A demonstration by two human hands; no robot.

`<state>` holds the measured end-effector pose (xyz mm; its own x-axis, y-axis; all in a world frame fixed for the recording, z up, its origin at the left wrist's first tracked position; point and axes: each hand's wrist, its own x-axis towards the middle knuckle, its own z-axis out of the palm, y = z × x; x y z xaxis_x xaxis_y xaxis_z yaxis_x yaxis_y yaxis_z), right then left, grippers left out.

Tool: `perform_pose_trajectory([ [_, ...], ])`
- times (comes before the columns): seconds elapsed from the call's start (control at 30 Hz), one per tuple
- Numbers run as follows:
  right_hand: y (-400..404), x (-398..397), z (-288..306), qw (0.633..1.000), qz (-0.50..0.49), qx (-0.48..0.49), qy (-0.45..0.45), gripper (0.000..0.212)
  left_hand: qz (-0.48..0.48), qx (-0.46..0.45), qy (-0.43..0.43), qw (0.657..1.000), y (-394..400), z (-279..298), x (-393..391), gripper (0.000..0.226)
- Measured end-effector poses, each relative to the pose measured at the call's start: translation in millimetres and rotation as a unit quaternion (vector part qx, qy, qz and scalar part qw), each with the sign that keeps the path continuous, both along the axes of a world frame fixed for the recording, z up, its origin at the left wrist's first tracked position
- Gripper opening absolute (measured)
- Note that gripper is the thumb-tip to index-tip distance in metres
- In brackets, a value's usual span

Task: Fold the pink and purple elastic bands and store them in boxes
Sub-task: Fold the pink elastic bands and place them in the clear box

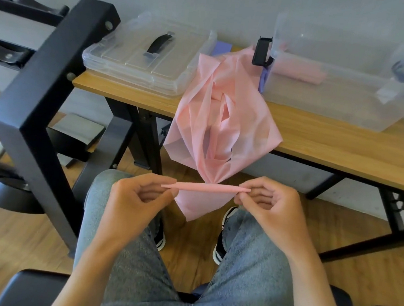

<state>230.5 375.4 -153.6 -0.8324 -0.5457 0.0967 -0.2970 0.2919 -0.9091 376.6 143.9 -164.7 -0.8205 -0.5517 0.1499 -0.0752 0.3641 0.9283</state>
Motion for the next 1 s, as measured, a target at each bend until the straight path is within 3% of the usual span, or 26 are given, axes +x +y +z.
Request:
perform_pose_trajectory([
  [0.13,-4.1,2.7,6.0,0.997,-0.006,-0.065,-0.049,0.009,0.012,0.076,0.033,0.997,-0.8,3.9,-2.8,0.020],
  [0.23,-5.0,0.2,6.5,0.998,-0.013,-0.049,-0.033,0.024,0.002,0.076,0.041,0.996,-3.2,5.8,-2.9,0.027],
  [0.33,-2.0,-3.7,8.9,1.000,-0.009,-0.012,0.000,0.036,-0.013,0.034,0.010,0.999,-9.4,5.6,-3.1,0.039],
  [0.47,-5.7,-10.0,8.5,0.988,0.016,0.082,0.130,0.025,-0.023,-0.049,-0.023,0.998,-13.5,5.7,-6.0,0.029],
  [0.6,-10.0,-16.2,5.7,0.976,0.037,0.118,0.180,0.012,-0.030,-0.135,-0.020,0.990,-12.9,7.7,-11.6,0.020],
  [0.83,-10.2,-22.0,4.8,0.990,0.087,0.078,0.077,0.033,-0.012,-0.124,-0.015,0.992,-7.2,5.6,-19.6,0.014],
  [1.0,-14.5,-24.2,2.1,0.984,0.109,0.108,0.086,0.026,-0.029,-0.105,-0.025,0.994,-10.6,-1.4,-23.9,0.017],
])
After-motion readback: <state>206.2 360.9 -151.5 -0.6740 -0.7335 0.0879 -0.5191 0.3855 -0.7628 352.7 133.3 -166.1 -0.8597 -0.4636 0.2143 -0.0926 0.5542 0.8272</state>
